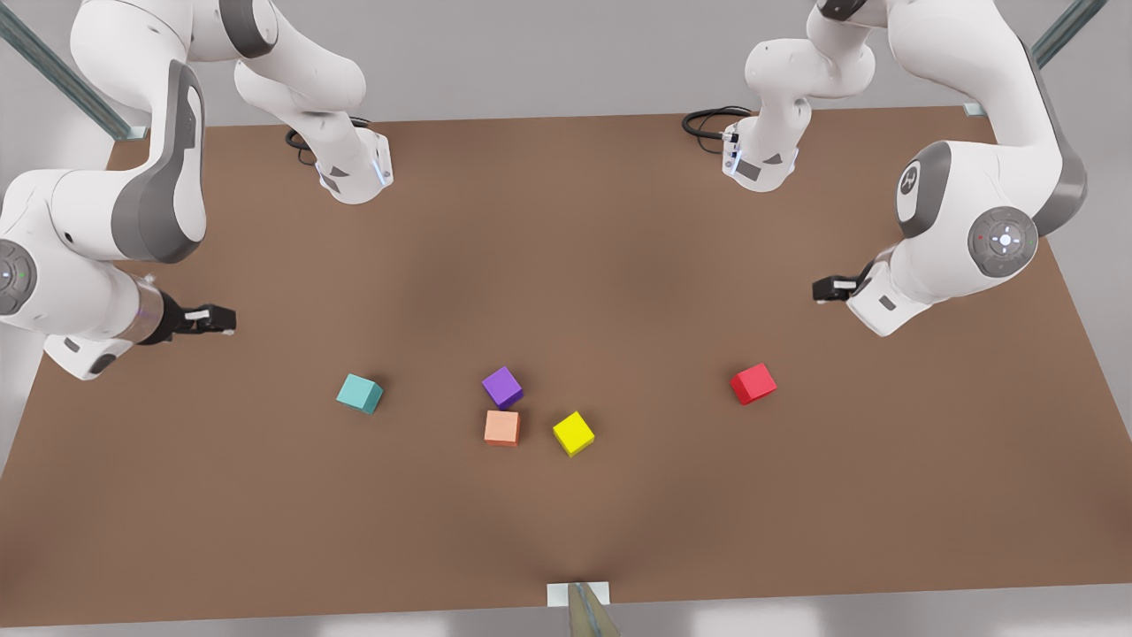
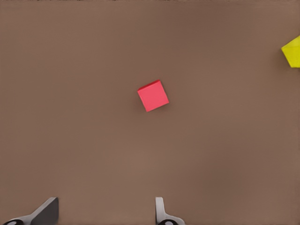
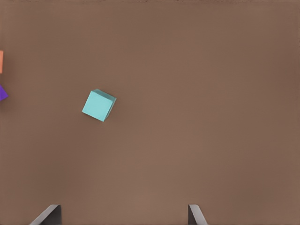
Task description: Pick up red wooden cube and pass to hand red wooden cube and place in blue wooden cube
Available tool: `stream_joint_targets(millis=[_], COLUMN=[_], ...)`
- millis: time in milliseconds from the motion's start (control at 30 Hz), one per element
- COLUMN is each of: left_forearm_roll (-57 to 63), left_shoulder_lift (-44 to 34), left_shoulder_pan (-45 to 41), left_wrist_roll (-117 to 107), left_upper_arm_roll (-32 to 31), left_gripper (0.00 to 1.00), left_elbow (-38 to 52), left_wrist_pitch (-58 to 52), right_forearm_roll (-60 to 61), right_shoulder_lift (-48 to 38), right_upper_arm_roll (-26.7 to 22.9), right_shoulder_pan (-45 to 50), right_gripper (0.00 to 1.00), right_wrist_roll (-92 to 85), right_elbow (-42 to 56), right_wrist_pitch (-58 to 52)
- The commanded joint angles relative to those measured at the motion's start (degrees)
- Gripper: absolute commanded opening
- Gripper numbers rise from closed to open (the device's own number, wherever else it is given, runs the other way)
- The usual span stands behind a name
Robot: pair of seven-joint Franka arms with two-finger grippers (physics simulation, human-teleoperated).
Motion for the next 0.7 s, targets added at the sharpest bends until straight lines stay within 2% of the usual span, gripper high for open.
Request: stream_joint_targets(millis=[0,67,200,267,333,467,667], left_forearm_roll=[-0.1,-0.2,0.0,-0.4,-3.5,-4.0,-3.6], left_shoulder_lift=[0.0,2.1,12.2,12.3,12.6,13.1,15.7], left_shoulder_pan=[0.0,-0.2,-2.3,-2.3,-2.3,-2.3,-2.3], left_wrist_roll=[-1.1,-1.6,-11.4,-16.9,-19.8,-25.7,-28.5], left_upper_arm_roll=[0.1,0.1,0.7,0.7,0.9,1.5,1.5], left_gripper=[1.00,1.00,1.00,1.00,1.00,1.00,1.00], left_elbow=[0.0,-0.6,-3.7,-10.7,-14.1,-18.8,-18.8], left_wrist_pitch=[1.3,3.9,19.0,31.1,36.4,44.1,46.7], right_forearm_roll=[0.1,0.1,-0.2,-0.2,-0.5,-0.4,-0.3], right_shoulder_lift=[-0.1,0.0,0.2,0.2,0.2,0.3,0.3], right_upper_arm_roll=[0.0,0.1,0.0,0.0,0.0,0.0,0.0], right_shoulder_pan=[-0.1,0.0,-0.1,-0.1,-0.1,-0.1,-0.1], right_gripper=[1.00,1.00,1.00,1.00,1.00,1.00,1.00], right_wrist_roll=[1.7,1.7,1.6,1.6,1.6,1.5,1.2], right_elbow=[0.0,0.0,0.0,-0.1,-0.1,-0.1,-0.2], right_wrist_pitch=[2.5,2.5,2.6,2.6,2.6,2.7,2.6])
